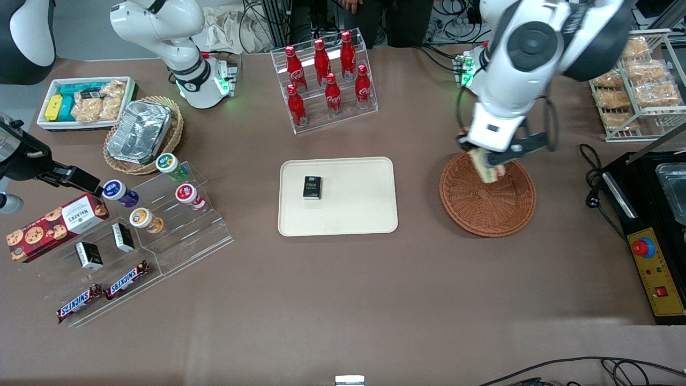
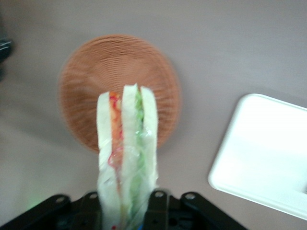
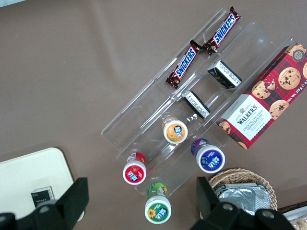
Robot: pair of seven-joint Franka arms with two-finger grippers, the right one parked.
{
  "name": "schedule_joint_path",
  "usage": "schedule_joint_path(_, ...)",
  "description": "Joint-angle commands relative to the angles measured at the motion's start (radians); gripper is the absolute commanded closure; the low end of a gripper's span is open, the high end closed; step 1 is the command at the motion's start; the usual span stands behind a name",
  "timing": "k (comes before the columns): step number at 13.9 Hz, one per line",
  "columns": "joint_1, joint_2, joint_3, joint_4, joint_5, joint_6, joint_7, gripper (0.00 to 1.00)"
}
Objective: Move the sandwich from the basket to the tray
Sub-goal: 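Lift the sandwich and carry it over the white tray, then lower the sandwich onto the tray beside the black item and release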
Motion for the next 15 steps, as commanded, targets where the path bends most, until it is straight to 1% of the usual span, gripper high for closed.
schedule_joint_path(1,-0.008,0.042,-0.090,0.017,-0.027,0.093,0.058,1.00)
schedule_joint_path(3,-0.033,0.079,-0.135,0.017,-0.020,0.162,0.097,1.00)
schedule_joint_path(5,-0.076,0.093,-0.137,0.015,-0.029,0.219,0.096,1.00)
schedule_joint_path(7,-0.097,0.128,-0.137,0.014,-0.030,0.254,0.104,1.00)
schedule_joint_path(9,-0.117,0.169,-0.137,-0.021,-0.029,0.319,0.093,1.00)
schedule_joint_path(11,-0.137,0.220,-0.135,-0.082,-0.024,0.433,0.082,1.00)
schedule_joint_path(13,-0.154,0.282,-0.132,-0.112,0.002,0.526,0.039,1.00)
schedule_joint_path(15,-0.174,0.355,-0.130,-0.110,0.064,0.557,-0.003,1.00)
